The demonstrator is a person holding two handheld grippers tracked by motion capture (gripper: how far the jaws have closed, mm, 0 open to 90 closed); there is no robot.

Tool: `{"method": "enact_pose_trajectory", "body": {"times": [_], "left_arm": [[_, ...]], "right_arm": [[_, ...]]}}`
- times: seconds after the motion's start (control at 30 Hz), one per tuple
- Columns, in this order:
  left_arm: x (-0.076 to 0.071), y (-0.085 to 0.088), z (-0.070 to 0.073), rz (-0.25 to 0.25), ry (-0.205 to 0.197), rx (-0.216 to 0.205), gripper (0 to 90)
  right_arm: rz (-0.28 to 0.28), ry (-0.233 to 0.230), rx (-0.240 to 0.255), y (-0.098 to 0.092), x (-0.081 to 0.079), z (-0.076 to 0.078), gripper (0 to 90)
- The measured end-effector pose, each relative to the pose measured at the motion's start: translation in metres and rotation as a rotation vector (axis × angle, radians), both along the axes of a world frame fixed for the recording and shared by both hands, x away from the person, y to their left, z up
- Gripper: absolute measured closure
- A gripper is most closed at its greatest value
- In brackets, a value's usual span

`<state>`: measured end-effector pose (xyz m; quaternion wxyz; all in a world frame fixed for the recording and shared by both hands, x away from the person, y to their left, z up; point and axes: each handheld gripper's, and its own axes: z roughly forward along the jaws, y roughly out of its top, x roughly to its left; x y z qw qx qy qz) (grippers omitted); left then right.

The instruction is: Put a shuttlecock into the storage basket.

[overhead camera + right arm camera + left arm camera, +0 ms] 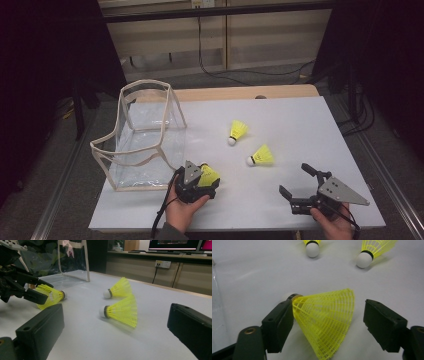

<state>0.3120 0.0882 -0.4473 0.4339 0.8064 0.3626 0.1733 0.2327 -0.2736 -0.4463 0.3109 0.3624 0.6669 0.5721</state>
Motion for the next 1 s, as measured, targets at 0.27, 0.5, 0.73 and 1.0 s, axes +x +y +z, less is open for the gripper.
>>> {"method": "enact_pose_trajectory", "body": {"times": [0.27,0.5,0.73,1.0], "left_arm": [[0.0029,-0.0026,-0.0022,0.006,0.005,0.005,26.9],[0.0034,-0.0033,-0.0026,0.022,0.013,0.014,30.6],[0.0043,-0.0026,-0.0036,0.025,0.014,0.030,36.0],[0.0050,-0.0015,-0.0056,0.043,0.008,0.039,41.3]], "right_arm": [[0.002,-0.002,0.000,0.0000,0.0000,0.0001,0.8],[0.001,0.002,0.008,-0.0002,-0.0002,0.0001,0.9],[0.005,-0.003,0.005,-0.0003,-0.0004,0.0005,0.9],[0.007,-0.006,0.007,-0.0001,-0.0001,0.0004,0.8]]}}
